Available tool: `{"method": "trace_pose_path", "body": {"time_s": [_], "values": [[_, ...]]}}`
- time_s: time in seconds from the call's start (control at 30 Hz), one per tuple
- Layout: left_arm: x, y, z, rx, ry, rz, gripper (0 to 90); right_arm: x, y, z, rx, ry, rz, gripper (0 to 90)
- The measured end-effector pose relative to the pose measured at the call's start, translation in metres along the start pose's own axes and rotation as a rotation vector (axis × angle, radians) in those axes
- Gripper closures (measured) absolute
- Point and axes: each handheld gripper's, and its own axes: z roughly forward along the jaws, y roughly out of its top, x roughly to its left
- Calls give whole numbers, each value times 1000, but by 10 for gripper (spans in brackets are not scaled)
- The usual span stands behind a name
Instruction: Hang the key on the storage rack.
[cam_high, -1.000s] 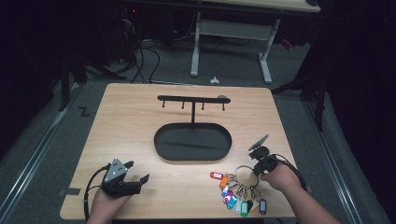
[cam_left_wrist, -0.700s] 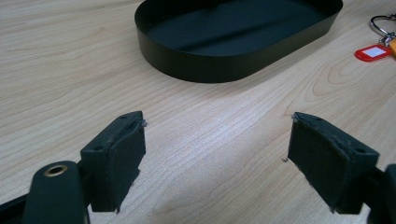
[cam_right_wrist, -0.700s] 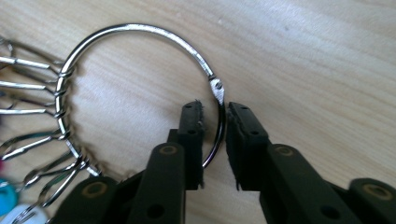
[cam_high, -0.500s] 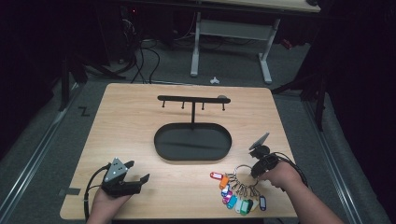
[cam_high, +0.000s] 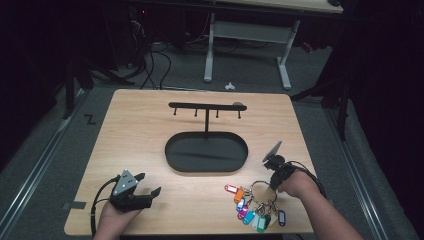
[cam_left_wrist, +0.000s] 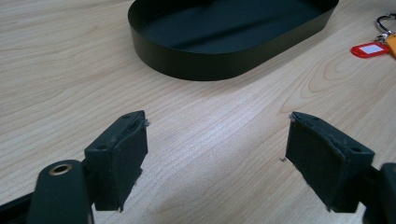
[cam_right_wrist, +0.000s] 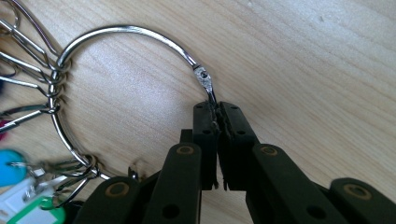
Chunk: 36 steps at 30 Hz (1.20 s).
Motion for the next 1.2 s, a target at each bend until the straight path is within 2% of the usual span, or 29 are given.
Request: {"method": "trace_pose_path", "body": {"time_s": [0.07, 0.37, 0.53, 0.6, 0.67, 0.8, 0.9, 1.0, 1.2], "values": [[0, 0, 0, 2, -2, 0, 215, 1, 0, 0, 1, -10, -23, 863], [-1, 0, 1, 1, -1, 2, 217, -1, -5, 0, -38, 2, -34, 869], [0, -1, 1, 5, 2, -4, 218, 0, -5, -5, -57, -9, -47, 869], [0, -1, 1, 8, 2, -4, 218, 1, -7, -18, -87, 13, -55, 870], [-1, -1, 1, 7, 2, -4, 218, 1, -8, -23, -93, 11, -57, 870], [-2, -2, 0, 11, 3, 2, 219, 5, -13, -51, -138, 7, -77, 872], [-2, -2, 0, 12, 3, -1, 219, 7, -15, -66, -170, 26, -68, 873], [-2, -3, 0, 12, 5, -7, 219, 14, -16, -82, -184, 10, -95, 874], [-2, -3, 0, 6, 6, -10, 219, 17, -16, -104, -202, -16, -102, 874]]}}
